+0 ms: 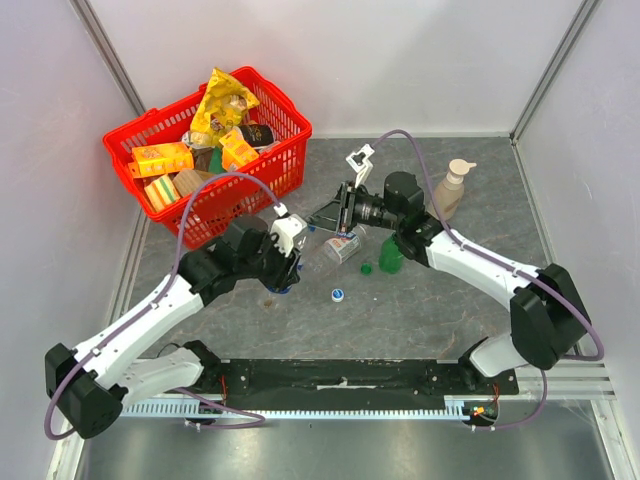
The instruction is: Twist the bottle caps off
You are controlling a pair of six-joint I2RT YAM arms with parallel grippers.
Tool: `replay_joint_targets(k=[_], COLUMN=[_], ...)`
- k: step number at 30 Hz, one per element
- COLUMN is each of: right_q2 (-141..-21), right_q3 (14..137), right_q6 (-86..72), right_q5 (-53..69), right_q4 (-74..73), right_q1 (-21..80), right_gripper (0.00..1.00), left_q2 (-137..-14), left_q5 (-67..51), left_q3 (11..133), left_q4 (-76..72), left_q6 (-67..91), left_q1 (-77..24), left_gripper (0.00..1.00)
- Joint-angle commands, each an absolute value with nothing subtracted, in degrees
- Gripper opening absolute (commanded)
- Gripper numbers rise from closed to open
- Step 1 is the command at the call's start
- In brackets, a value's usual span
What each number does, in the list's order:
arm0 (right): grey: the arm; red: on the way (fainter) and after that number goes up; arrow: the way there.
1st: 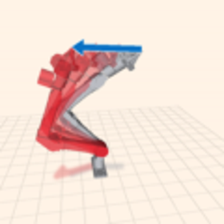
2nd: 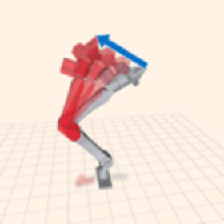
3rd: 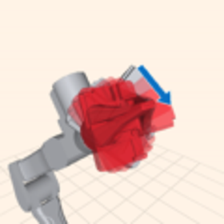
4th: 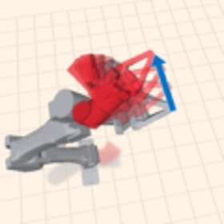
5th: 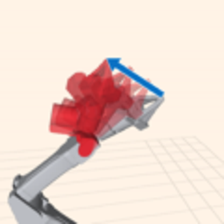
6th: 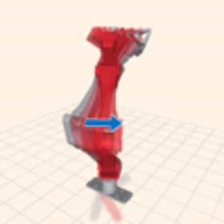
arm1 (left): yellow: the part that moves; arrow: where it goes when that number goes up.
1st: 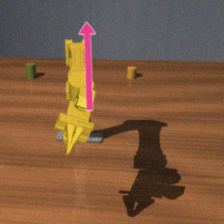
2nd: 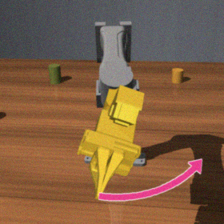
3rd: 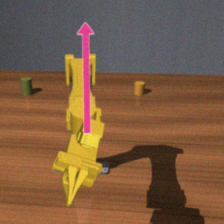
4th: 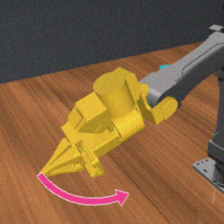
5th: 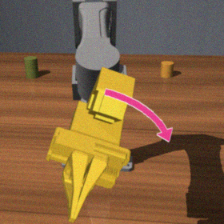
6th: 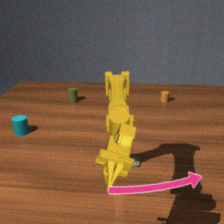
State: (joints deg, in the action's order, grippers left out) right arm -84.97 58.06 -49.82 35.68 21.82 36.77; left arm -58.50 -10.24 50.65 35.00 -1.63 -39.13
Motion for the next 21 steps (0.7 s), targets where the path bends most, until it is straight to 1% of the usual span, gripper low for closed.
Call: replay_joint_targets(k=[1,11,21], right_q2=[-80.43,-75.06,-70.05], right_q3=[57.57,55.99,54.41], right_q6=[-47.12,-40.87,-36.74], right_q5=[43.5,48.69,52.82], right_q4=[27.16,26.19,26.62], right_q1=[38.06,38.06,38.06], right_gripper=[0.0,0.0,0.0], left_q2=[-56.17,-53.44,-50.63], left_q5=[-14.93,-35.66,-50.0], left_q3=[53.35,55.89,60.11], left_q4=[33.49,34.98,36.56], left_q6=[-4.3,-7.12,-8.61], left_q1=[-39.02,-39.02,-39.02], left_gripper=[0.02,0.02,0.02])
